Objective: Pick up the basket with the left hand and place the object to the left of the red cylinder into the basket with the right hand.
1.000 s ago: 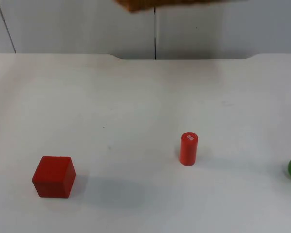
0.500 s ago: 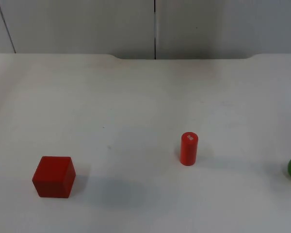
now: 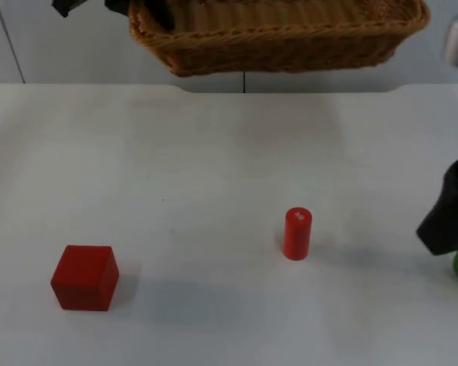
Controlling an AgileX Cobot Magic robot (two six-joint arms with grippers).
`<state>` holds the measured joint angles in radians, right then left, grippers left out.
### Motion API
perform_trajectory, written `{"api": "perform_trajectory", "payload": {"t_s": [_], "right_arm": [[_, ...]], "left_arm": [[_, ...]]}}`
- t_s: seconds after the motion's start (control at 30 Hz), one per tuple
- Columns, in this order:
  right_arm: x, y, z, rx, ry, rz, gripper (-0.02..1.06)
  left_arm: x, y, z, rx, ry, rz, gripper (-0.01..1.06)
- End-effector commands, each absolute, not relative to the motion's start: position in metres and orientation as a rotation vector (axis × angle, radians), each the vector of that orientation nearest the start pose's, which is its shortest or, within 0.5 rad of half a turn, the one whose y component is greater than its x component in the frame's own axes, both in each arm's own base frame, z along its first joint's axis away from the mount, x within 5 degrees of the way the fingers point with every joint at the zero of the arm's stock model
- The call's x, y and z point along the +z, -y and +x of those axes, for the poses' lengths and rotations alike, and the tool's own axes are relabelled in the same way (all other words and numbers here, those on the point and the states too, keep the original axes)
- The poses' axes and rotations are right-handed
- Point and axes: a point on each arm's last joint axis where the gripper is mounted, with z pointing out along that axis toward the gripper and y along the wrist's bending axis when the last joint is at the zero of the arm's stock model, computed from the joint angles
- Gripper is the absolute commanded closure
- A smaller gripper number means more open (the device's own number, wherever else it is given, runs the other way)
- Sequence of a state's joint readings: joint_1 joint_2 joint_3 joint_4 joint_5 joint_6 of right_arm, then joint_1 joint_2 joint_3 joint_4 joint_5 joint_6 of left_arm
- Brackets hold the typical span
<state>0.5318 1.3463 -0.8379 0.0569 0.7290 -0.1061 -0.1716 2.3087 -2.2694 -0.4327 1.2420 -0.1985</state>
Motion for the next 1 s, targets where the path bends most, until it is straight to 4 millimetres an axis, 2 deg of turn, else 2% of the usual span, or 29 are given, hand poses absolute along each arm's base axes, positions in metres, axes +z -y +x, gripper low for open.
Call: {"api": "perform_trajectory", "payload": {"t_s": [0.0,0.07,0.1,0.2,0.27,0.3,0.47,0.5,0.63,0.67,0.77,0.97], "right_arm": [[0.239,-0.145,0.214,0.202,-2.542,-0.868,-0.01],[0.235,-0.161,0.212,0.229,-2.487,-0.923,-0.01],[0.235,-0.161,0.212,0.229,-2.487,-0.923,-0.01],[0.225,-0.19,0.209,0.277,-2.384,-1.008,-0.01],[0.21,-0.214,0.206,0.303,-2.316,-1.095,-0.01],[0.21,-0.214,0.206,0.303,-2.316,-1.095,-0.01],[0.168,-0.266,0.208,0.328,-2.188,-1.256,-0.01],[0.168,-0.266,0.208,0.328,-2.188,-1.256,-0.01],[0.139,-0.302,0.225,0.32,-2.123,-1.326,-0.01],[0.139,-0.302,0.225,0.32,-2.123,-1.326,-0.01],[0.124,-0.324,0.241,0.324,-2.077,-1.327,-0.01],[0.116,-0.357,0.265,0.346,-2.023,-1.294,-0.01]], "left_arm": [[0.286,0.118,0.483,-0.738,-2.7,-0.119,1.05],[0.29,0.118,0.482,-0.74,-2.692,-0.116,1.05],[0.29,0.118,0.482,-0.74,-2.692,-0.116,1.05],[0.293,0.118,0.481,-0.75,-2.685,-0.115,1.05],[0.294,0.119,0.481,-0.77,-2.682,-0.118,1.05],[0.294,0.119,0.481,-0.77,-2.682,-0.118,1.05],[0.294,0.121,0.48,-0.789,-2.681,-0.117,1.05],[0.294,0.121,0.48,-0.789,-2.681,-0.117,1.05],[0.294,0.12,0.48,-0.773,-2.682,-0.115,1.05],[0.294,0.12,0.48,-0.773,-2.682,-0.115,1.05],[0.294,0.119,0.48,-0.76,-2.684,-0.114,1.05],[0.293,0.118,0.481,-0.729,-2.688,-0.11,1.05]]}}
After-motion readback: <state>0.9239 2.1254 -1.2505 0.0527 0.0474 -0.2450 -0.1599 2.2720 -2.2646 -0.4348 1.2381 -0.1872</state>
